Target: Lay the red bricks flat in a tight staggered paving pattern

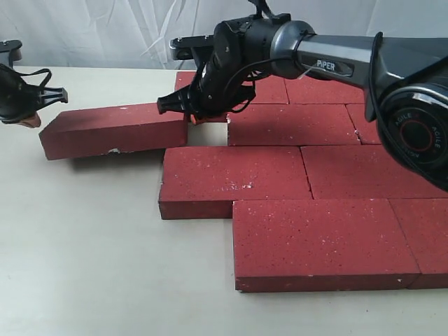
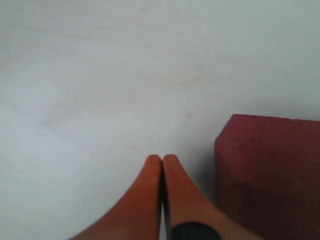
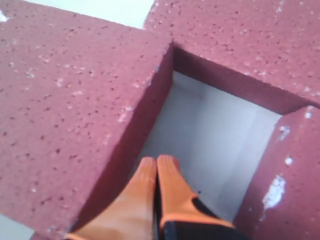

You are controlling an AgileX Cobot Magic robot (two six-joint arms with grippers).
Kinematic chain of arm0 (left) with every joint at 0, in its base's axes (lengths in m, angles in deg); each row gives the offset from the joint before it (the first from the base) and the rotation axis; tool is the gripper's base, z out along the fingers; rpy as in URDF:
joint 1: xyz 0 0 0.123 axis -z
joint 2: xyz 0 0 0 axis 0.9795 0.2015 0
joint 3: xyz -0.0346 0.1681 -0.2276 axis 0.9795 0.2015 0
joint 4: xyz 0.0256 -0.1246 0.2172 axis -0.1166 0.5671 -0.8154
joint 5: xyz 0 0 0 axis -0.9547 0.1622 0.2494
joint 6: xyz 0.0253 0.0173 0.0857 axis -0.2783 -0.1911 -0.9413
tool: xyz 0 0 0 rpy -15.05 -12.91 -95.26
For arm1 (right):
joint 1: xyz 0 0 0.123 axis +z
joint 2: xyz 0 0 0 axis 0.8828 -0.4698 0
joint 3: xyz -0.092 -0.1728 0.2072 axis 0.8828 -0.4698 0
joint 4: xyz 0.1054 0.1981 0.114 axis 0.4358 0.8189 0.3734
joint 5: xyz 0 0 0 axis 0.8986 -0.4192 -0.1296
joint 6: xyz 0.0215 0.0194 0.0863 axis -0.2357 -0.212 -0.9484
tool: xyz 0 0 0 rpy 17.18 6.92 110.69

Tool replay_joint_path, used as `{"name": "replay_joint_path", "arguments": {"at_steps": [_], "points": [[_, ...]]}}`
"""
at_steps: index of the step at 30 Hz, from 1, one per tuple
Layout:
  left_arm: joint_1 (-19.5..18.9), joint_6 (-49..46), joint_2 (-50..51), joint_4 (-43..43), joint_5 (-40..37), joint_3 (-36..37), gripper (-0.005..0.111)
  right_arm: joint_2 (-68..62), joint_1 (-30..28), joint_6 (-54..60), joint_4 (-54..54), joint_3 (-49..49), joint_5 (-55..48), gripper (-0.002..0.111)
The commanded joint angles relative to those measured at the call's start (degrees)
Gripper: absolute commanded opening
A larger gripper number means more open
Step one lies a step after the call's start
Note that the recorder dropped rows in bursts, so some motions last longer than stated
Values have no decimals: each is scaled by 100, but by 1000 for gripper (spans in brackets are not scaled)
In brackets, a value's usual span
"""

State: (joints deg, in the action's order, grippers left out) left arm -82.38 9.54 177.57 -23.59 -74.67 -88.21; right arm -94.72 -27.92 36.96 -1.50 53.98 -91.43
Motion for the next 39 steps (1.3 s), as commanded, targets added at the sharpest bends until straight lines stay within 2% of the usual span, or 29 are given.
{"name": "replay_joint_path", "arguments": {"at_steps": [1,4,10,16,22,27,30,33,39], "points": [[-213,46,-18,37,-274,-5,0,41,-47,-745,-861,15,-255,-1],[-224,46,-18,98,-432,-5,0,162,-47,-1268,-1388,15,-493,-1],[-212,46,-151,257,-790,-5,0,595,-47,-1268,-1780,15,-1084,-1],[-212,46,-773,269,-1311,-5,0,1112,-36,-1141,-1875,15,-1911,-1],[-212,36,-1647,269,-1870,116,0,1380,-26,-168,-1120,15,-2925,-1],[-212,36,-2404,405,-1734,654,0,1395,-26,266,-454,15,-2945,-1],[-56,23,-2779,520,-1500,1028,0,1546,-26,398,74,-183,-2945,-1],[311,-11,-2935,520,-1213,1315,0,1743,-26,658,422,-518,-2945,-1],[1032,-172,-2799,508,-662,1677,0,2267,-26,658,388,-1268,-2945,-1]]}}
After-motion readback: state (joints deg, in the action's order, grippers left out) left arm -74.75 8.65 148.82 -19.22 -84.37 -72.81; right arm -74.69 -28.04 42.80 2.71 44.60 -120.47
